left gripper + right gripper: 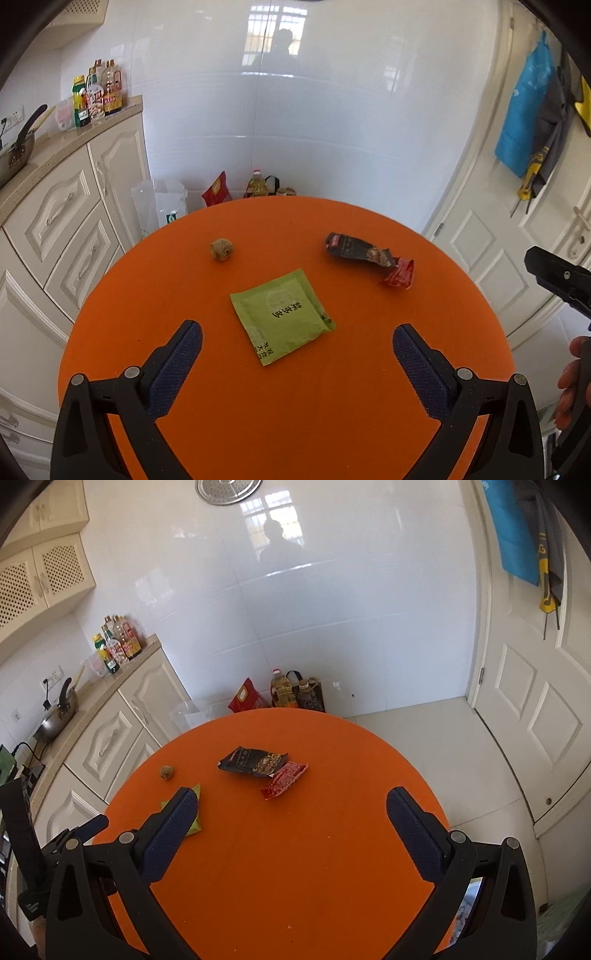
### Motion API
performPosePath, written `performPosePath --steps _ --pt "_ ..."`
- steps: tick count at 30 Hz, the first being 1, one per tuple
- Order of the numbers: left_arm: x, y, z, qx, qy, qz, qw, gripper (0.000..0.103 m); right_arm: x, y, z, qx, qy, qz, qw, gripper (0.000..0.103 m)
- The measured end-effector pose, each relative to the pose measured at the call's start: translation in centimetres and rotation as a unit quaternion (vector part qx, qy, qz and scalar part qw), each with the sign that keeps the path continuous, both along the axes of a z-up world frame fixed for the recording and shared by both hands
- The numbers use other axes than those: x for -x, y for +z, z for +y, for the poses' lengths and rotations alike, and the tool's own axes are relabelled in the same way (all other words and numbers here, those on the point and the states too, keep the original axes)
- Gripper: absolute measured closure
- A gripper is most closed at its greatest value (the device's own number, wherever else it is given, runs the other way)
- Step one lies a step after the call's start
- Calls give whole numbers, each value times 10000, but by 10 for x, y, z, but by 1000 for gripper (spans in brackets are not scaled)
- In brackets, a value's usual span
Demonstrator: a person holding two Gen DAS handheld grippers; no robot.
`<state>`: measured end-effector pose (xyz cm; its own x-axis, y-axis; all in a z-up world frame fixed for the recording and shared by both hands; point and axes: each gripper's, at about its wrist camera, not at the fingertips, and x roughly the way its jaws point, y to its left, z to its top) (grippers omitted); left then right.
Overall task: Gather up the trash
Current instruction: 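Grasp the green sachet with the left tool while the right tool grasps the red wrapper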
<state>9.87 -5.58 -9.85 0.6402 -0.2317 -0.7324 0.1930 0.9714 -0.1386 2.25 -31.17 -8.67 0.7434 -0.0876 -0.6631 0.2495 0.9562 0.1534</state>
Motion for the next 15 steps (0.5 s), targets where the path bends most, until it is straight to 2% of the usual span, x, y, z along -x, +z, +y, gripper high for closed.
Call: performPosePath --steps 9,11,15 --pt "-91 -52 -44 -474 100 682 9965 1 -72 -65 -3 151 82 836 9963 0" --pt "-105 -58 -56 -570 70 732 9957 2 -87 -79 -3 210 109 985 9949 0" --pt "-118 -65 -79 -843 -63 551 9949 2 -113 -104 4 327 190 1261 9913 1"
